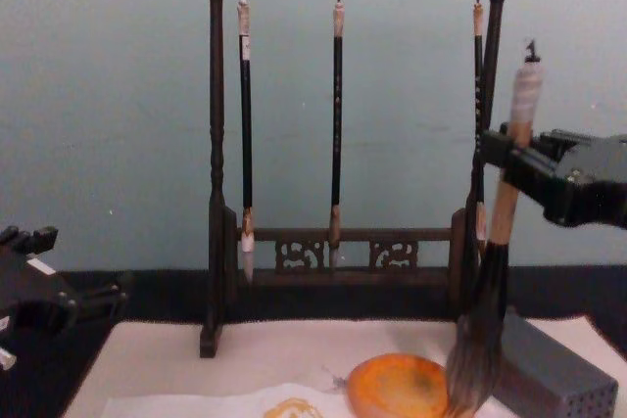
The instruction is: Pick up the brush from the inkstone, write on the paper, then place the brush back to its original position.
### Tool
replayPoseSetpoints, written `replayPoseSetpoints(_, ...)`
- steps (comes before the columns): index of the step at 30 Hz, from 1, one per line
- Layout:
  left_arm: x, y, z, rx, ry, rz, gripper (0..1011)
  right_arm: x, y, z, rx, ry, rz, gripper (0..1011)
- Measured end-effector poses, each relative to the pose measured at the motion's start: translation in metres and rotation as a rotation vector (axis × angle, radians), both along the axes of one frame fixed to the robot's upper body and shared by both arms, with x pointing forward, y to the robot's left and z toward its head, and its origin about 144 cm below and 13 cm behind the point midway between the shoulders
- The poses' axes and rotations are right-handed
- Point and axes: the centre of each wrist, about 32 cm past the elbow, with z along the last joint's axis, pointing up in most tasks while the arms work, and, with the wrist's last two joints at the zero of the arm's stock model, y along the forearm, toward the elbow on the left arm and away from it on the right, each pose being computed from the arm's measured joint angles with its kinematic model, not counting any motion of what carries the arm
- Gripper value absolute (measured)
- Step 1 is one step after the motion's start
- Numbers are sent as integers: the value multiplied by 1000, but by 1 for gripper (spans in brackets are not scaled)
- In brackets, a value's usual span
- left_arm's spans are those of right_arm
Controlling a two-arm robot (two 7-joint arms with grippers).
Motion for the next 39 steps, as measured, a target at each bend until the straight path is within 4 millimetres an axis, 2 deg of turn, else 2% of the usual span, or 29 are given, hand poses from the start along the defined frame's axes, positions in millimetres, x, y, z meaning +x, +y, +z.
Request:
replayPoseSetpoints(13, 0, 0, 0, 0, 0, 0, 1001, -5, 15, -4, -98, -110, 97, 176)
replayPoseSetpoints(22, 0, 0, 0, 0, 0, 0, 1001, -4, 25, -12, -122, -117, 152, 176)
replayPoseSetpoints(39, 0, 0, 0, 0, 0, 0, 1001, -3, 33, -23, -147, -140, 175, 176)
